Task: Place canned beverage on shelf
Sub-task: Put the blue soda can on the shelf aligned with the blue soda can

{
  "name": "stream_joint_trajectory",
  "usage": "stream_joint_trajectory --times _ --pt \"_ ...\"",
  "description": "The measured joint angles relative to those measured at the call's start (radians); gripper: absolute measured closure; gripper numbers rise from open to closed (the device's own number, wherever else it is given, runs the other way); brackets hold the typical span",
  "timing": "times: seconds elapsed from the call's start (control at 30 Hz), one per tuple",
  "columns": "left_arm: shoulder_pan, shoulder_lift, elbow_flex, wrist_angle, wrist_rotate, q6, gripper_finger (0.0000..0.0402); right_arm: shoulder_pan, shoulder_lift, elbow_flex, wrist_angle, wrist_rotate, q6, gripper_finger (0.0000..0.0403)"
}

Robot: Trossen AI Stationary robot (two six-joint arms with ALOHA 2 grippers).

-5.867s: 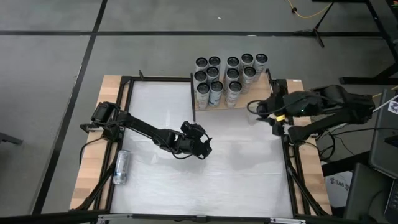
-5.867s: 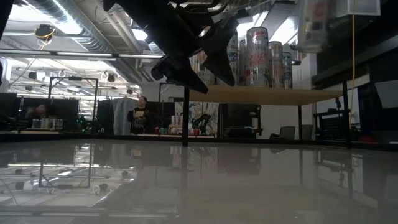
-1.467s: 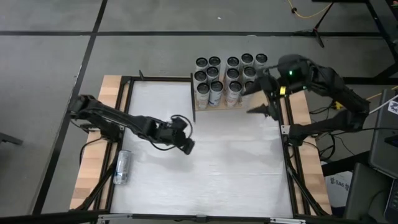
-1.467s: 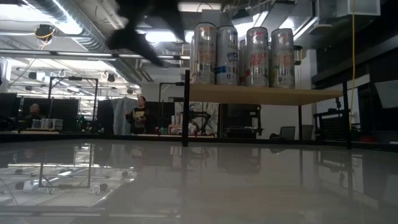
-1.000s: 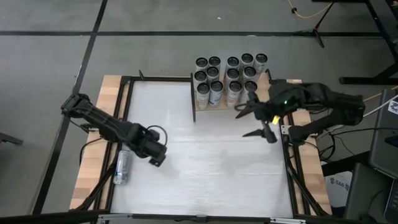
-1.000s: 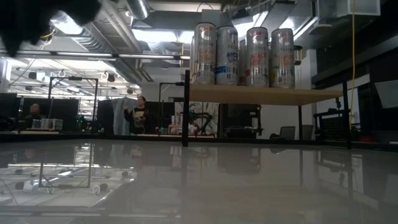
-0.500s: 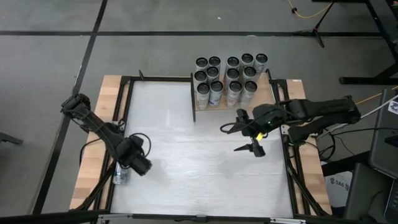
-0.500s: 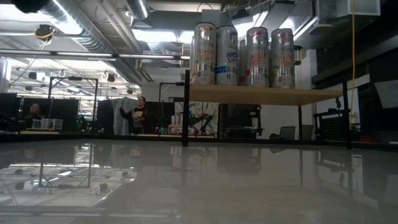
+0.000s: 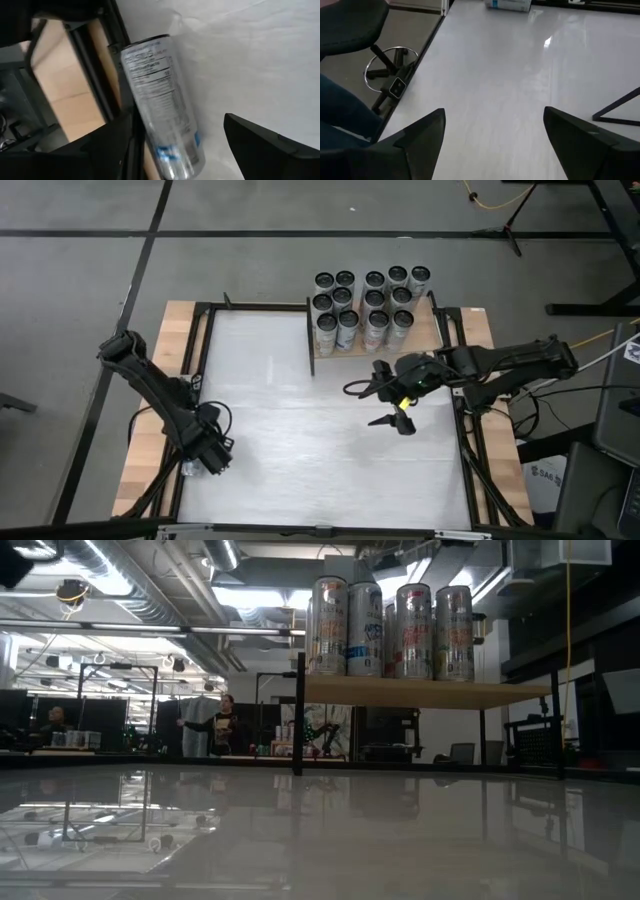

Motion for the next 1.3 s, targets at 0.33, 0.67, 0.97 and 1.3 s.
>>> stream_joint_trajectory --times 0.33,0.67,0.97,1.3 --pt "0.0 0.0 -0.193 0.129 0.077 -0.021 0.0089 0.0 0.033 0.0 0.017 -0.001 0.0 0.0077" --pt "0.003 0.0 -0.311 0.375 0.071 -0.022 0.0092 0.0 0.037 0.0 0.018 -0.001 0.0 0.0077" --pt "0.008 -0.002 -0.319 0.439 0.066 -0.021 0.0166 -0.001 0.037 0.0 0.019 0.0 0.0 0.0077" --pt "0.051 0.002 -0.258 0.574 -0.12 0.028 0.0182 -0.001 0.037 0.0 0.019 0.0 -0.001 0.0077"
